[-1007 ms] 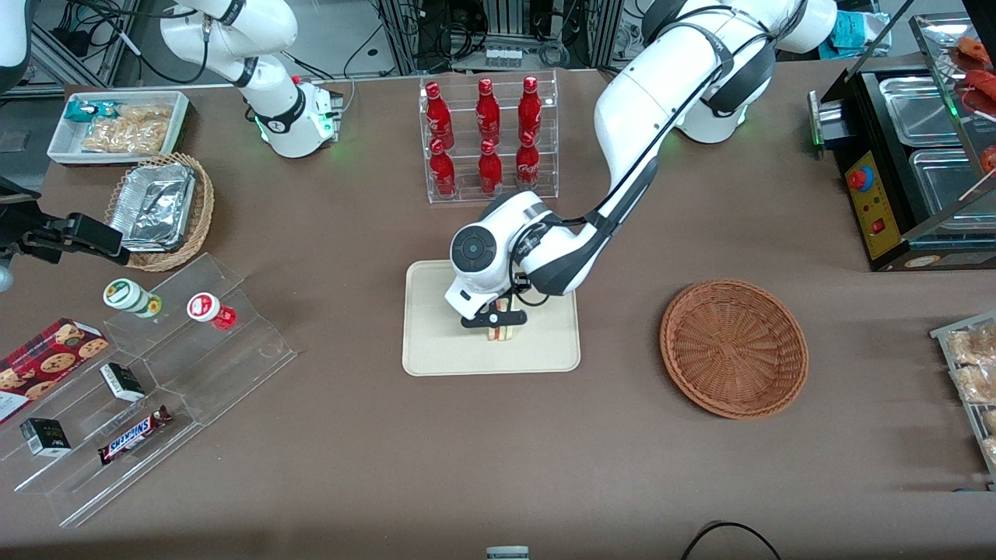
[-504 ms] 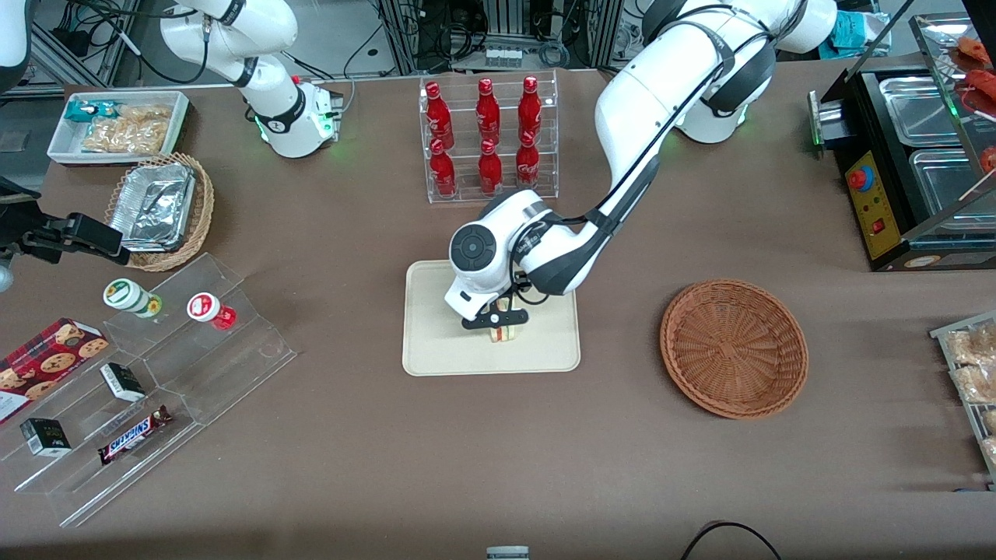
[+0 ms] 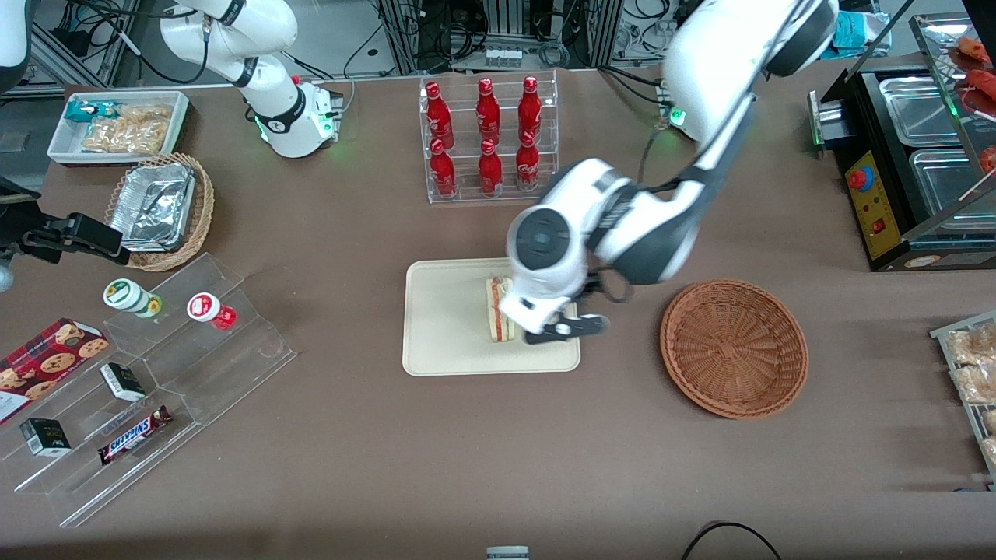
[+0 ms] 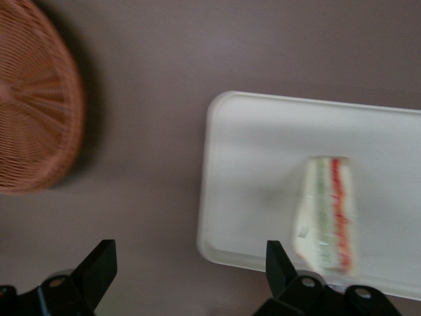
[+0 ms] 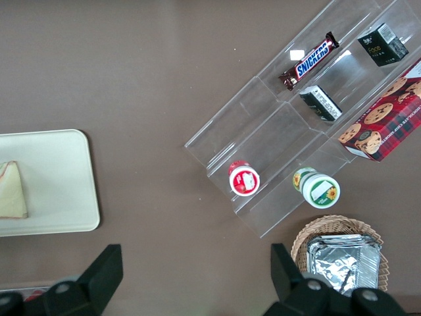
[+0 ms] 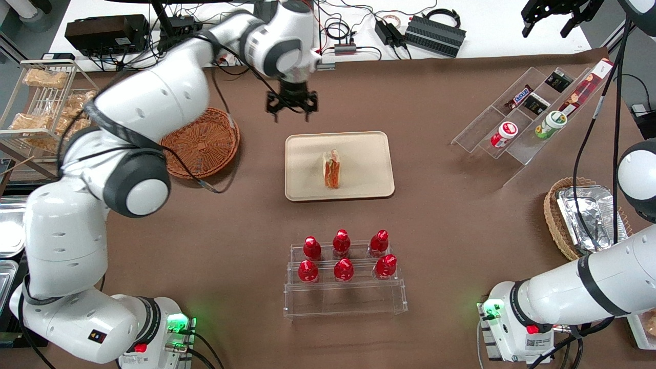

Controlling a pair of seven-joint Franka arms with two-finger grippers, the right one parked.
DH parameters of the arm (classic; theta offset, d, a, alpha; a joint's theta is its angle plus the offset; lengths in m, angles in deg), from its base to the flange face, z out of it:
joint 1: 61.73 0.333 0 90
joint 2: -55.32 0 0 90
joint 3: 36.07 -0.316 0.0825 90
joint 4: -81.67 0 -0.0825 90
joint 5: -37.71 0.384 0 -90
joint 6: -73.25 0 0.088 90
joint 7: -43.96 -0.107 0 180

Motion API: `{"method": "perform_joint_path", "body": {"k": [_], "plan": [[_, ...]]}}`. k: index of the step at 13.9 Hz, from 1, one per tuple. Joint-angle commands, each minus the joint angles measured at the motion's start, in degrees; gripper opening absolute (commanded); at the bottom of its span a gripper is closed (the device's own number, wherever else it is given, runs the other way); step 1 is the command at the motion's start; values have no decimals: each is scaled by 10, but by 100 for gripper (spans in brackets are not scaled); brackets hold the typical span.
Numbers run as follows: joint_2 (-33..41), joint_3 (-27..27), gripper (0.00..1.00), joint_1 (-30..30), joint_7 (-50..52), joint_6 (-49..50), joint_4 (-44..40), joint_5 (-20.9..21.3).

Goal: Place sandwich from basket to tray

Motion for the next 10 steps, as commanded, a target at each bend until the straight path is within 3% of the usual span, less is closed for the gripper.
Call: {"method": "perform_joint_path", "body": {"k": [1, 6, 10], "plan": [[75, 6, 100, 66, -77, 1, 98, 1], [169, 6, 100, 168, -180, 7, 198, 1], [280, 6, 100, 207, -227, 59, 251, -16]]}}
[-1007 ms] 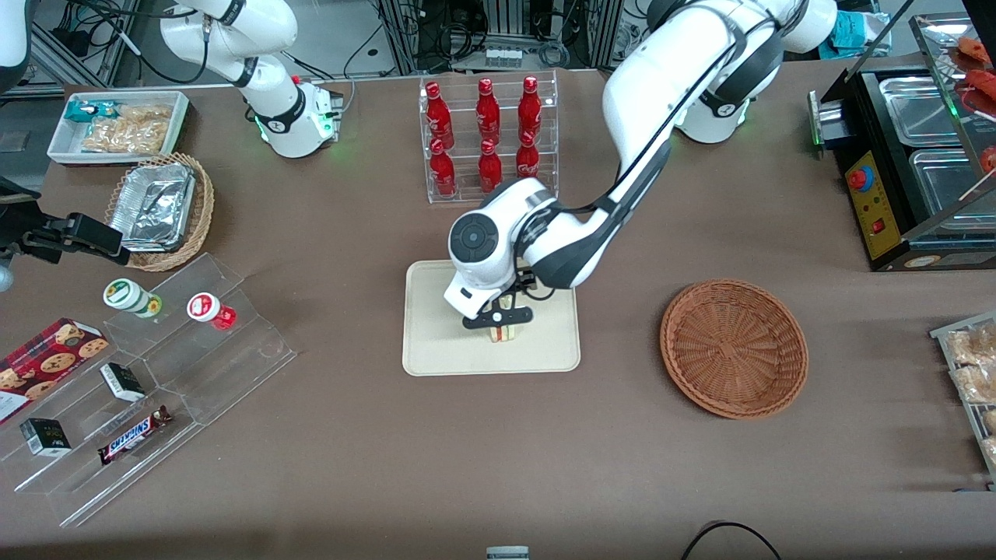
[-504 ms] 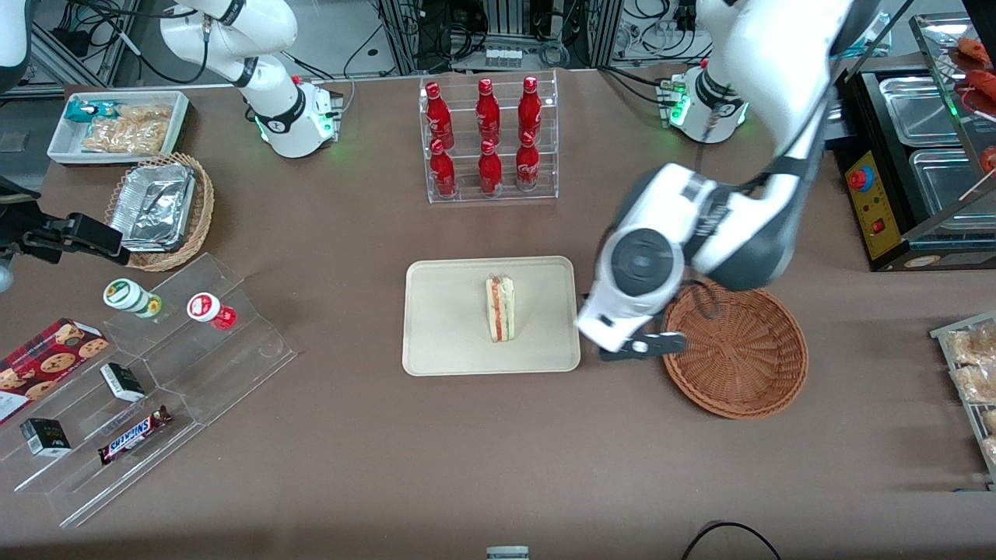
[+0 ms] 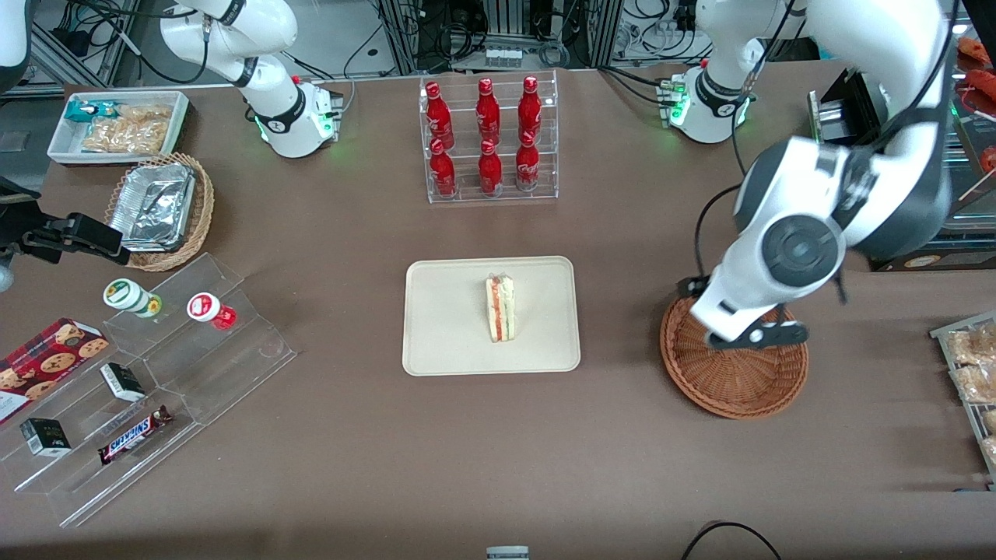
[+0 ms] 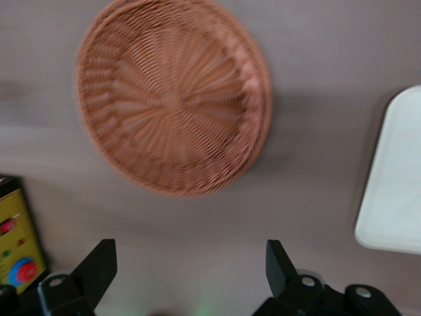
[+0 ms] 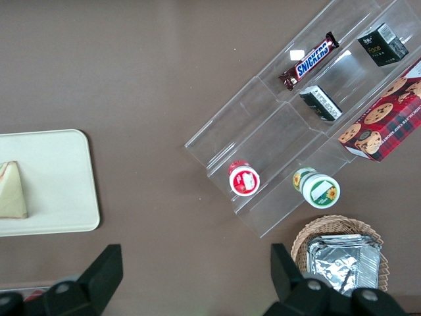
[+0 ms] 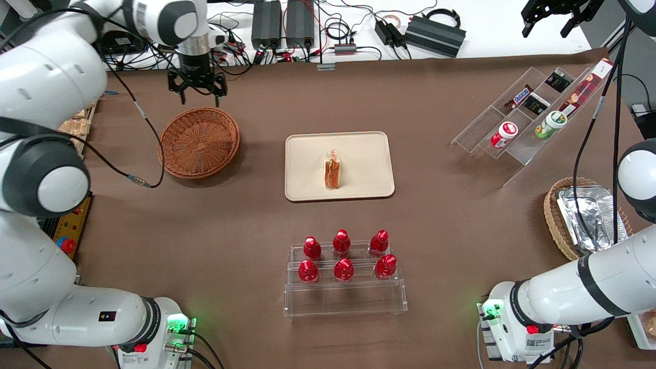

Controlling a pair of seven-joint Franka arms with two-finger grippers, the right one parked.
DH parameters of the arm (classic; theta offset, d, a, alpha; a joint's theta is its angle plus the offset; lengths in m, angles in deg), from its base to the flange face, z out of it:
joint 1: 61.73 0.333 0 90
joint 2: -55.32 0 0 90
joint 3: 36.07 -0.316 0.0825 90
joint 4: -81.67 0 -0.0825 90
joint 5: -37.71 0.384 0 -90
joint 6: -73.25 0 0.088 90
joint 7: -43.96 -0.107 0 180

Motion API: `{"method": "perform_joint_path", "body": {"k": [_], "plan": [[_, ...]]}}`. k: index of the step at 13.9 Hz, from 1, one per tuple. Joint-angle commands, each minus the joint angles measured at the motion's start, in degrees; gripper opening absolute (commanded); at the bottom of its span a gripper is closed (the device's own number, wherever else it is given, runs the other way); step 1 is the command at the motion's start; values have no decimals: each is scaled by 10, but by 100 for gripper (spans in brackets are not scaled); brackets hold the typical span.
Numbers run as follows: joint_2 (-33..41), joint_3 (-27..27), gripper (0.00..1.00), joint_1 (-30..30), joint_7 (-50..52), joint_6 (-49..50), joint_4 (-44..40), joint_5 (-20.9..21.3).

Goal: Place sandwich from basket to tray

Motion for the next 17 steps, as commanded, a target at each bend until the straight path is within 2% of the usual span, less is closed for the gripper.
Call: {"method": "perform_joint_path", "body": {"k": [1, 7, 15, 17], "plan": [[101, 5, 100, 26, -29, 44, 52, -16], [169, 3, 100, 60, -65, 88, 41, -28], [148, -18, 100, 61, -71, 100, -31, -27], [141, -40, 100, 61, -128, 103, -42, -44]]}}
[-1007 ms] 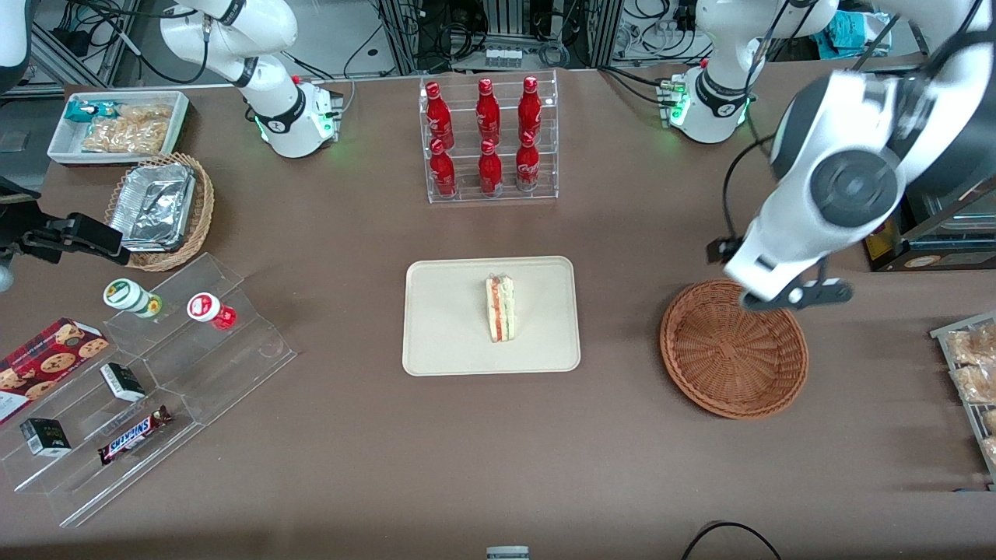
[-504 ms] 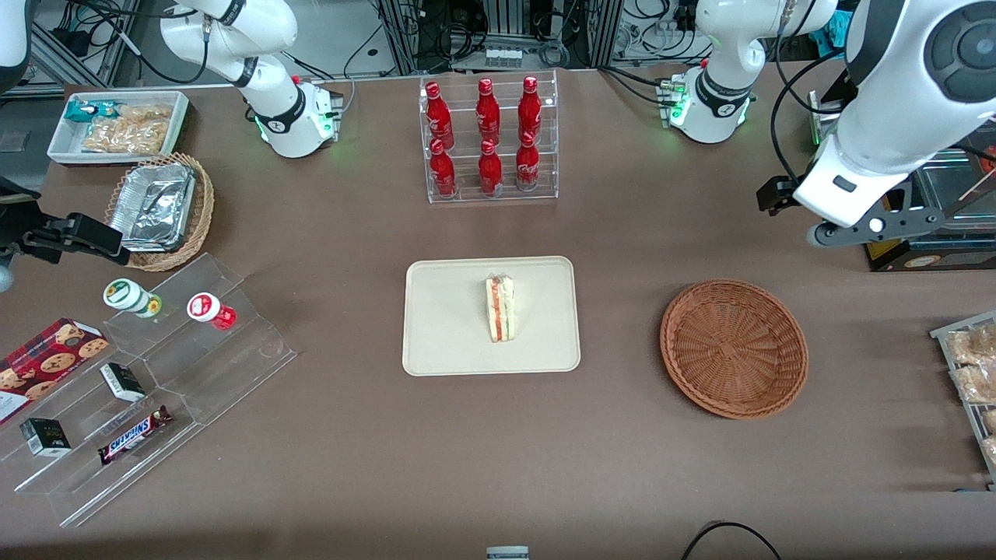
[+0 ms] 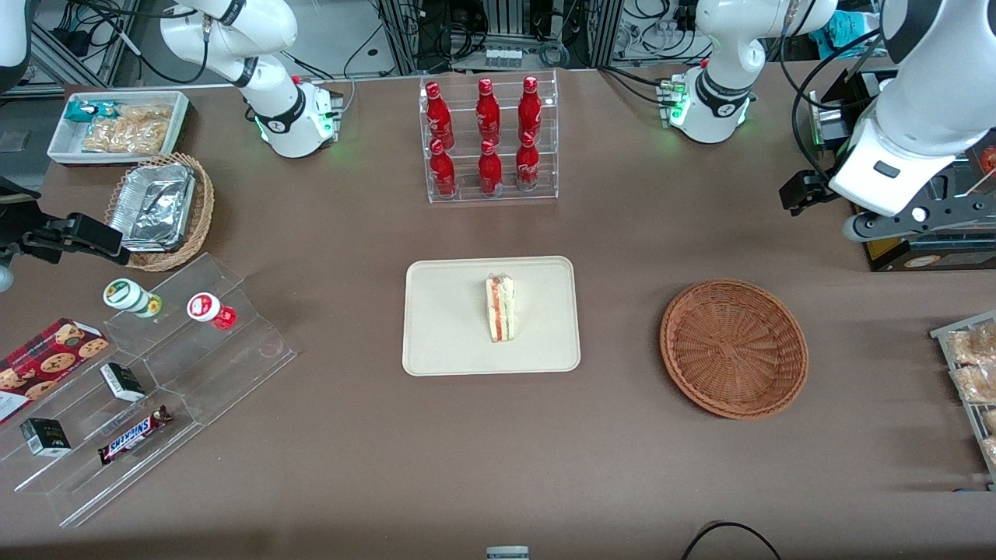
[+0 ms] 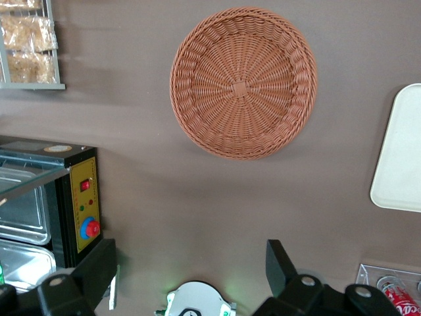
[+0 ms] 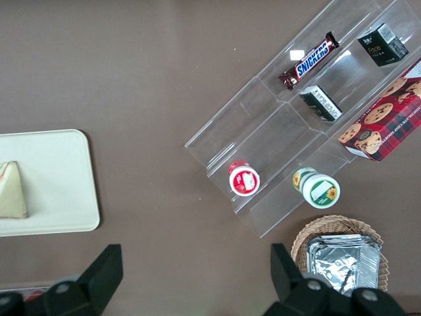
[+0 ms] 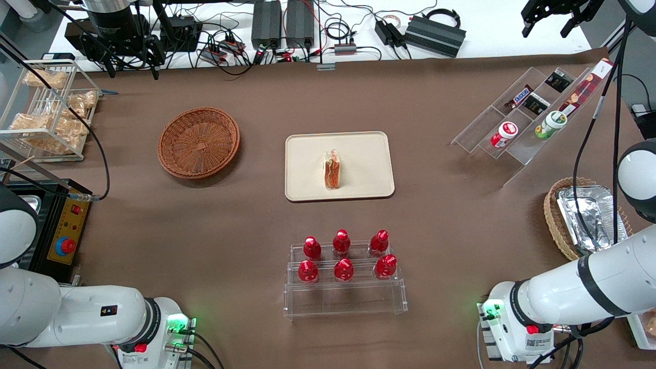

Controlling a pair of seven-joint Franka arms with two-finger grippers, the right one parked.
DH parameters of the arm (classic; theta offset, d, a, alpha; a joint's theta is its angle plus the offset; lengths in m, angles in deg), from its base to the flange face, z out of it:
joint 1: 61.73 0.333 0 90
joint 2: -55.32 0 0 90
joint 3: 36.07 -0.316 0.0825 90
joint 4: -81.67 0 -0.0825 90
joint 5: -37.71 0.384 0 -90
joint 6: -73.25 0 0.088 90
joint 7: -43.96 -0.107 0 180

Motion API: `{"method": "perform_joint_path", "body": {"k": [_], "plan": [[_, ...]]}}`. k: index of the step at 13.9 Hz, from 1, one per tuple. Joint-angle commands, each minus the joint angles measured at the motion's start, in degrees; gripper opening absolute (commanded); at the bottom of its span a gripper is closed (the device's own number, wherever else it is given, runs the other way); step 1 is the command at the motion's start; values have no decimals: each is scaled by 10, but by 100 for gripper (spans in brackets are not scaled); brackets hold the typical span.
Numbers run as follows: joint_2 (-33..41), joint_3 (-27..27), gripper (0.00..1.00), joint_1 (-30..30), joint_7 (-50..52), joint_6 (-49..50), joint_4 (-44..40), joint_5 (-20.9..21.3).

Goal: Place sandwich from basket to tray

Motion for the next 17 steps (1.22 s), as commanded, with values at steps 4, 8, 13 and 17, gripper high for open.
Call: {"method": "perform_joint_path", "body": {"k": [4, 8, 13, 17], "plan": [[-8, -40, 100, 4, -54, 31, -26, -37], [-6, -41, 100, 4, -46, 31, -27, -34], [-6, -40, 100, 3, -49, 32, -29, -28], [-4, -40, 100, 3, -44, 57, -29, -35]]}}
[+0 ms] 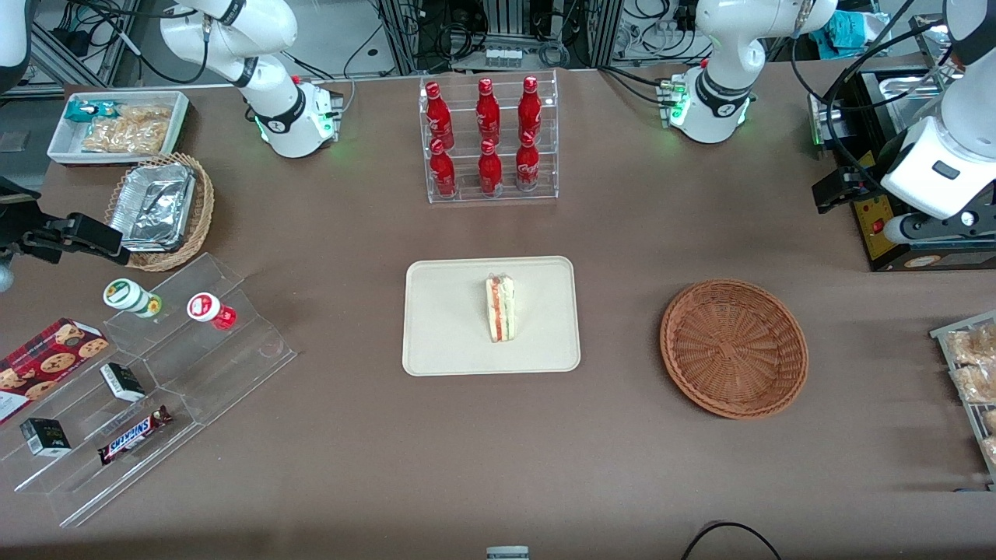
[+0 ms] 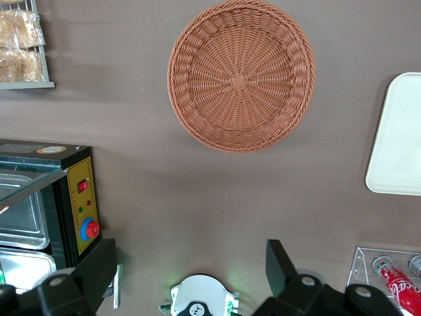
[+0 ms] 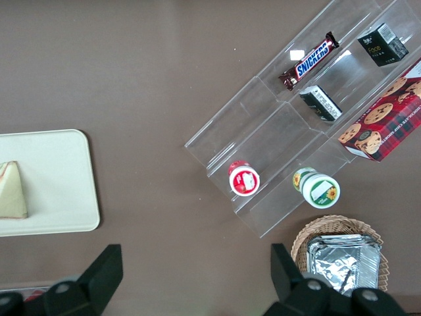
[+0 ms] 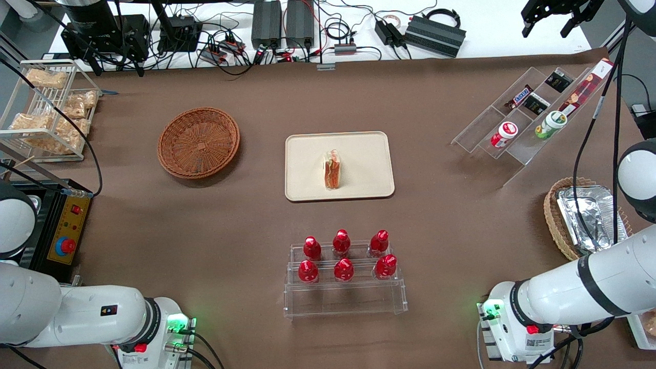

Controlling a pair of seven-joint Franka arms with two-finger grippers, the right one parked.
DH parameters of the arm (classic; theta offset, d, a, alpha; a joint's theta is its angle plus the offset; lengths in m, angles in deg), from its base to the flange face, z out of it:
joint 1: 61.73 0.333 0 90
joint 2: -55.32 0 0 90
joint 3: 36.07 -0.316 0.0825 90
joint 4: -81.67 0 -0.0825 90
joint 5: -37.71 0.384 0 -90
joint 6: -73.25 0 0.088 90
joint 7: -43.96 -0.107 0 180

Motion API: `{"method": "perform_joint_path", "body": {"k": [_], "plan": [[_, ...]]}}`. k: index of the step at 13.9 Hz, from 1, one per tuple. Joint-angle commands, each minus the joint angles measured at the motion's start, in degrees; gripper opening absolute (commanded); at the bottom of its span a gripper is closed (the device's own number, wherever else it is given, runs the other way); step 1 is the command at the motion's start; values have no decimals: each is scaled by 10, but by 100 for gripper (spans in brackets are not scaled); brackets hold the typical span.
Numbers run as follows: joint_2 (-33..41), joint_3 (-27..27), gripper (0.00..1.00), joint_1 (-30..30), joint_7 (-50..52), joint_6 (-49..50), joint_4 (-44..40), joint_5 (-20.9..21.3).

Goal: Place sandwich from basket to tray

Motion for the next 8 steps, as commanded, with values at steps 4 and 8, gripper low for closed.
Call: {"method": "perform_joint_path", "body": {"k": [4, 8], "plan": [[1, 5, 100, 0, 70, 53, -14, -12], [-3, 3, 100, 2, 62, 20, -42, -32]]}}
